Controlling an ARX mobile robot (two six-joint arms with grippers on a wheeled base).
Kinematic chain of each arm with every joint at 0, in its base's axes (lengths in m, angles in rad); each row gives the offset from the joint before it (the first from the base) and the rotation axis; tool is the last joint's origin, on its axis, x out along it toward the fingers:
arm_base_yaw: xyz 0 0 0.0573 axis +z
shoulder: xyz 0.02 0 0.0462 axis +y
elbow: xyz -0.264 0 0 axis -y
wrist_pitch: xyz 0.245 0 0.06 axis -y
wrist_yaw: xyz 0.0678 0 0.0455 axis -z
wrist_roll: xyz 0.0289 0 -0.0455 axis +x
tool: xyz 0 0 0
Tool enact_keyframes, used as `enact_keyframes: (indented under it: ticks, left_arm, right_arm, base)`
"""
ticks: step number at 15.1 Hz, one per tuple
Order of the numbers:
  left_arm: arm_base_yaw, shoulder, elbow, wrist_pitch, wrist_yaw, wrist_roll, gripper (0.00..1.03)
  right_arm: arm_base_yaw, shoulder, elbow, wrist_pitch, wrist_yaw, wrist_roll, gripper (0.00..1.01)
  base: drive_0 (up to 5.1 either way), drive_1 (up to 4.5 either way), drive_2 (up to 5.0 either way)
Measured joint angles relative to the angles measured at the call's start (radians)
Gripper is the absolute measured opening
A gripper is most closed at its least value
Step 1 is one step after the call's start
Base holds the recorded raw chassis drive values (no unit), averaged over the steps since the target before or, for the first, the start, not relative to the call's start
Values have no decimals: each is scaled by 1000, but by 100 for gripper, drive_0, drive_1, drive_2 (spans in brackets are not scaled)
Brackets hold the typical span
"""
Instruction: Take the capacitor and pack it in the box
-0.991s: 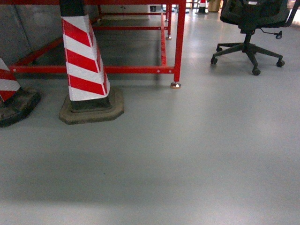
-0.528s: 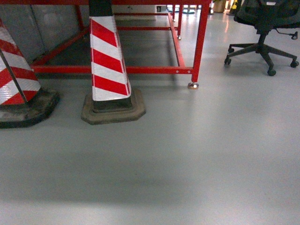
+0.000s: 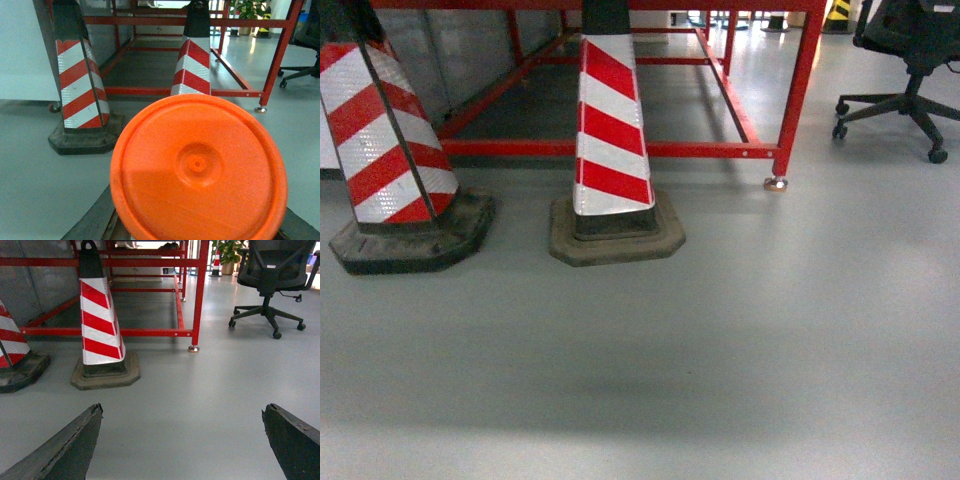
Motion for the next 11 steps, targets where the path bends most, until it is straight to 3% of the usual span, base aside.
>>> enact_keyframes:
  ticks: [6, 9, 11]
  left_arm:
    - [0, 0, 0, 0, -1, 0, 44]
    - [0, 0, 0, -1, -1, 0, 44]
    - [0, 0, 0, -1, -1, 0, 44]
  right_arm:
    - [0, 0, 0, -2, -2, 0, 98]
    - [0, 0, 0, 0, -1, 0, 98]
    - [0, 0, 0, 0, -1, 0, 98]
  base:
    - [-498, 248, 248]
    - [0, 0, 0]
    - [-6, 372, -385]
